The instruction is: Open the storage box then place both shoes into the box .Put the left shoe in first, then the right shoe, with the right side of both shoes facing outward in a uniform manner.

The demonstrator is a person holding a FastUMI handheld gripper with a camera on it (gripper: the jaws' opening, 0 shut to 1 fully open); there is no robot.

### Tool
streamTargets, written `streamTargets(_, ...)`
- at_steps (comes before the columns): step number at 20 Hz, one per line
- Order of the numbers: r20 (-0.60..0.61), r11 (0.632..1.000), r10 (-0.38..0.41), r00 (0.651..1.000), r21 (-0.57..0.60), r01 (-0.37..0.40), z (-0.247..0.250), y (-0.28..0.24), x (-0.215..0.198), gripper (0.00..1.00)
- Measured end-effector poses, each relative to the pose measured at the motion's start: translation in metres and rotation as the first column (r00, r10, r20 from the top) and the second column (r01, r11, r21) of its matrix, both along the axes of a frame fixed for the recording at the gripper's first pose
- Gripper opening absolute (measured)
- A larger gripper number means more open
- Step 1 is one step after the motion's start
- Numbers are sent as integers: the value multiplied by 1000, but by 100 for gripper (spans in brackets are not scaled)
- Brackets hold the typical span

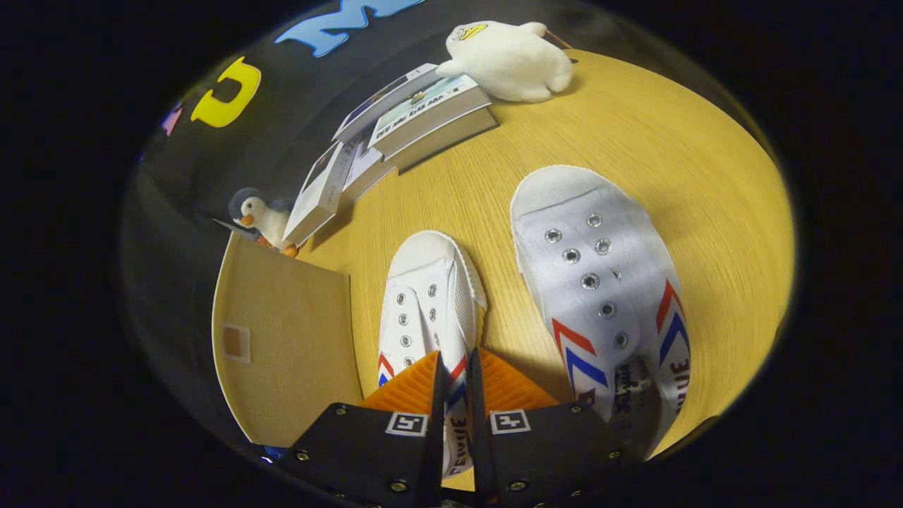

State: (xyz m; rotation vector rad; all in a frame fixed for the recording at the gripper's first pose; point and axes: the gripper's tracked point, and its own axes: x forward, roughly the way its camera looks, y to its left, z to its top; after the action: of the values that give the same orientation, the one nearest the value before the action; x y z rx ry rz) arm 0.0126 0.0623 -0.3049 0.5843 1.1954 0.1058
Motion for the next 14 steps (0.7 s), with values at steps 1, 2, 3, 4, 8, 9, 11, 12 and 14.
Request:
streamTargets(1,-7,999,-45,999,-18,45,7,-9,0,18)
streamTargets(2,-10,999,-48,999,1,48,8,-7,3,0)
streamTargets(3,-6,998,-60,998,25,61,16,-7,3,1)
streamTargets(4,2,996,-61,998,60,61,28,2,6,1)
streamTargets(8,72,993,-58,996,111,50,79,18,25,1)
streamTargets(9,95,992,-49,994,120,37,94,24,31,1)
streamTargets(11,136,990,-34,990,142,14,123,41,40,0)
streamTargets(12,149,988,-28,988,153,5,137,49,44,0)
streamTargets(14,179,984,-11,984,175,-20,158,70,51,1)
